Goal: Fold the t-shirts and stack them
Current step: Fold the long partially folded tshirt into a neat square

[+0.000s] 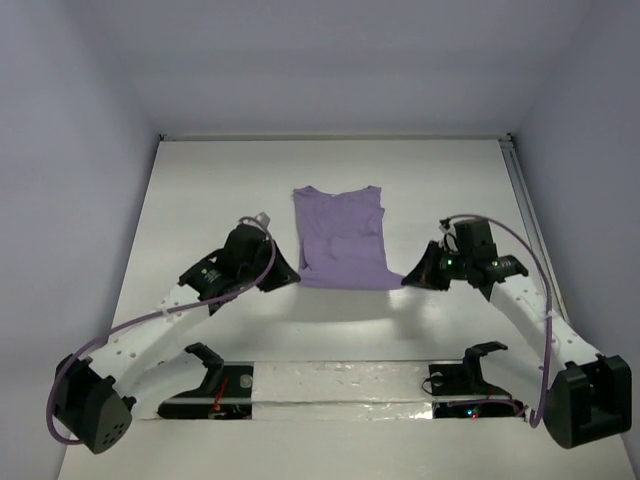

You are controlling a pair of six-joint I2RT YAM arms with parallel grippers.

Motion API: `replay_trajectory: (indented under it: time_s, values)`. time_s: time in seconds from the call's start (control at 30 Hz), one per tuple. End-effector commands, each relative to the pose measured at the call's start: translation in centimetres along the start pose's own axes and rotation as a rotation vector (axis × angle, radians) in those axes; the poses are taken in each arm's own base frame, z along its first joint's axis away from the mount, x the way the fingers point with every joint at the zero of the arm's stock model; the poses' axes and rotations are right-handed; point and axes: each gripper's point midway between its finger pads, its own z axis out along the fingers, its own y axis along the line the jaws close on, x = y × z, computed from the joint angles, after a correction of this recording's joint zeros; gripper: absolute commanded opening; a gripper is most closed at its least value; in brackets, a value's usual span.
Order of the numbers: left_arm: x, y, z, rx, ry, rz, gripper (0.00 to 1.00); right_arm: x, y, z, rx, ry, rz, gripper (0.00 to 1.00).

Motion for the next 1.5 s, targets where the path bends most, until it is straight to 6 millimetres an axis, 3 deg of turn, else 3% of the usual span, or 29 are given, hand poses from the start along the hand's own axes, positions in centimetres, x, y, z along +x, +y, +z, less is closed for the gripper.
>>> replay_trajectory:
  time_s: [0.0,0.03,0.07,0.1,0.17,0.2,0.23,0.3,0.33,0.37,0.43,0.47,0.5,0.53,0.57,0.67,0.7,0.77,0.9,0.97,1.1,1.2,1.23,1.3,1.33,1.37,1.4,1.43,1.47]
  values:
    - [-4.6,-1.9,-1.1,-0.056,-0.109,0.022,0.0,-5.7,3.0,-2.2,0.04,-0.145,-0.099,0.0]
    - [-6.7,-3.3,-0.7,-0.053,-0.135,0.035,0.0,-6.9,3.0,-1.3,0.066,-0.13,-0.099,0.0]
    - [-8.1,-3.3,-0.2,-0.062,-0.153,0.069,0.0,-8.4,3.3,-0.9,0.081,-0.147,-0.111,0.0]
    - [-9.5,-3.6,0.2,-0.065,-0.173,0.077,0.0,-11.3,5.4,-1.3,0.051,-0.207,-0.159,0.0]
    - [-13.8,-3.2,2.3,-0.087,-0.223,0.062,0.0,-14.1,5.1,1.0,0.081,-0.198,-0.147,0.0]
    - [-16.0,-4.7,2.6,-0.04,-0.26,0.077,0.0,-17.0,6.8,0.7,0.058,-0.255,-0.17,0.0]
    - [-17.8,-4.3,3.3,-0.051,-0.277,0.066,0.0,-18.2,7.1,1.3,0.064,-0.26,-0.173,0.0]
    - [-19.5,-3.3,6.4,-0.096,-0.244,0.076,0.0,-20.8,5.9,3.9,0.09,-0.24,-0.148,0.0]
    - [-21.5,-4.8,6.5,-0.082,-0.274,0.093,0.0,-23.0,7.4,3.8,0.07,-0.275,-0.169,0.0]
    - [-22.4,-3.1,8.4,-0.129,-0.255,0.08,0.0,-23.9,6.0,6.0,0.096,-0.239,-0.144,0.0]
    - [-24.6,-2.5,10.6,-0.154,-0.253,0.078,0.0,-26.9,7.4,6.7,0.081,-0.272,-0.162,0.0]
    - [-25.5,-1.7,11.2,-0.166,-0.252,0.064,0.0,-28.0,7.1,7.2,0.087,-0.273,-0.153,0.0]
    - [-26.0,-1.7,11.9,-0.17,-0.253,0.066,0.0,-28.1,5.6,9.6,0.109,-0.227,-0.131,0.0]
    - [-27.4,-1.8,12.1,-0.166,-0.268,0.06,0.0,-28.6,5.5,10.4,0.109,-0.221,-0.127,0.0]
    - [-27.1,-0.7,14.0,-0.184,-0.234,0.053,0.0,-30.3,6.4,10.4,0.098,-0.25,-0.142,0.0]
    - [-29.3,0.2,15.7,-0.202,-0.238,0.045,0.0,-31.1,4.2,14.0,0.138,-0.195,-0.12,0.0]
    - [-28.8,1.0,16.6,-0.214,-0.216,0.042,0.0,-31.6,4.9,13.4,0.134,-0.205,-0.129,0.0]
    - [-29.1,2.1,17.7,-0.237,-0.196,0.037,0.0,-31.6,3.5,15.3,0.158,-0.17,-0.115,0.0]
    - [-29.5,2.4,19.1,-0.238,-0.187,0.045,0.0,-32.2,3.0,16.1,0.169,-0.186,-0.105,0.01]
    - [-30.5,1.8,19.2,-0.23,-0.199,0.055,0.16,-32.6,3.3,16.1,0.162,-0.194,-0.103,0.09]
    - [-33.0,-2.4,16.9,-0.114,-0.284,0.084,0.33,-33.7,5.4,14.2,0.136,-0.238,-0.12,0.22]
    - [-34.7,-5.2,14.2,-0.053,-0.357,0.102,0.43,-34.2,6.9,11.9,0.13,-0.278,-0.15,0.44]
    - [-34.6,-5.3,13.7,-0.054,-0.357,0.104,0.48,-34.0,7.2,11.4,0.127,-0.282,-0.158,0.61]
    - [-33.5,-6.9,12.4,-0.025,-0.356,0.129,0.49,-32.5,6.9,10.8,0.126,-0.256,-0.161,0.63]
    - [-31.6,-6.3,13.1,-0.027,-0.327,0.136,0.48,-32.4,8.9,9.1,0.09,-0.3,-0.192,0.62]
    - [-30.6,-7.5,12.0,0.002,-0.33,0.156,0.45,-31.4,9.3,8.8,0.073,-0.297,-0.2,0.56]
    - [-28.2,-8.6,12.7,0.023,-0.289,0.181,0.39,-28.3,8.2,10.0,0.061,-0.225,-0.176,0.43]
    - [-25.8,-8.2,13.1,0.028,-0.256,0.191,0.23,-26.9,10.9,9.2,-0.018,-0.232,-0.223,0.13]
    - [-24.3,-8.4,13.4,0.04,-0.236,0.203,0.16,-25.3,11.0,9.6,-0.035,-0.208,-0.224,0.03]
